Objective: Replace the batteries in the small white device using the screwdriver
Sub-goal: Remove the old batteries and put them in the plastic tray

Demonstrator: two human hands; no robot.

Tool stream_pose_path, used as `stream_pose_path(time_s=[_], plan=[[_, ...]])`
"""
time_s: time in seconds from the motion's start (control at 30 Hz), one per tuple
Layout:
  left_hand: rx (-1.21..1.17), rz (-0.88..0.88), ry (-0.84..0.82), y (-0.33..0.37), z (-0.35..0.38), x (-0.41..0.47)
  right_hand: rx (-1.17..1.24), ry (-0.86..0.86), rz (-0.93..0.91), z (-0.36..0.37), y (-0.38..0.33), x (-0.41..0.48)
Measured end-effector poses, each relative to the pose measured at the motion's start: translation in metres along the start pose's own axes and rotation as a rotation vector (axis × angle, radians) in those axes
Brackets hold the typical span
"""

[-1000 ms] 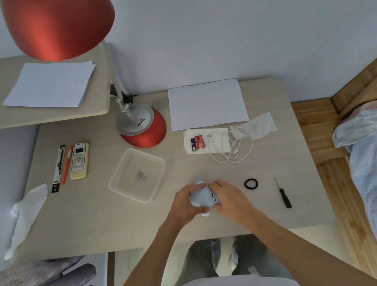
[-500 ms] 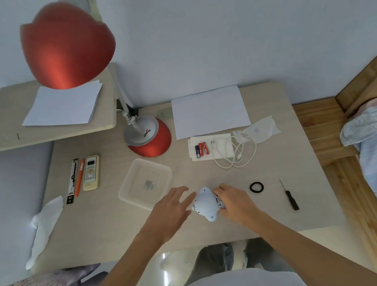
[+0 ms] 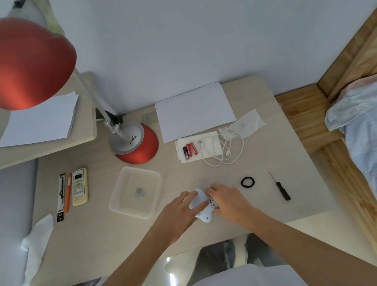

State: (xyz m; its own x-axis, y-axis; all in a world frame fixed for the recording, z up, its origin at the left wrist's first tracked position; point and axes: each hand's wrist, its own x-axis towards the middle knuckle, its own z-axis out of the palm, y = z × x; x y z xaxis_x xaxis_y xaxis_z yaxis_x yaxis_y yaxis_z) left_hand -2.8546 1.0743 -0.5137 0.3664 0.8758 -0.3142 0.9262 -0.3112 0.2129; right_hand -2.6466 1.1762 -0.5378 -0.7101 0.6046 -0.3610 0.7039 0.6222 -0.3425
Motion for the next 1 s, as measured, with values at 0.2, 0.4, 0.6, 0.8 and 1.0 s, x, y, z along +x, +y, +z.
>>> stream_pose_path(time_s=[0.2, 0.4, 0.6, 0.8, 1.0], plan=[[-0.041, 0.039, -0.069, -0.005, 0.001, 0.015, 0.016, 0.024, -0.014, 0.001, 0.003, -0.001], [-0.085, 0.064, -0.126, -0.007, -0.002, 0.027, 0.17, 0.015, -0.011, 0.0, 0.012, -0.003], [-0.101, 0.064, -0.136, -0.008, 0.001, 0.031, 0.364, 0.008, -0.01, -0.001, 0.015, -0.003], [-0.087, 0.05, -0.168, -0.007, -0.003, 0.038, 0.489, -0.015, 0.027, -0.001, 0.018, -0.004], [-0.129, 0.028, -0.196, 0.0, -0.017, 0.041, 0.501, -0.021, 0.016, -0.001, 0.016, -0.005]])
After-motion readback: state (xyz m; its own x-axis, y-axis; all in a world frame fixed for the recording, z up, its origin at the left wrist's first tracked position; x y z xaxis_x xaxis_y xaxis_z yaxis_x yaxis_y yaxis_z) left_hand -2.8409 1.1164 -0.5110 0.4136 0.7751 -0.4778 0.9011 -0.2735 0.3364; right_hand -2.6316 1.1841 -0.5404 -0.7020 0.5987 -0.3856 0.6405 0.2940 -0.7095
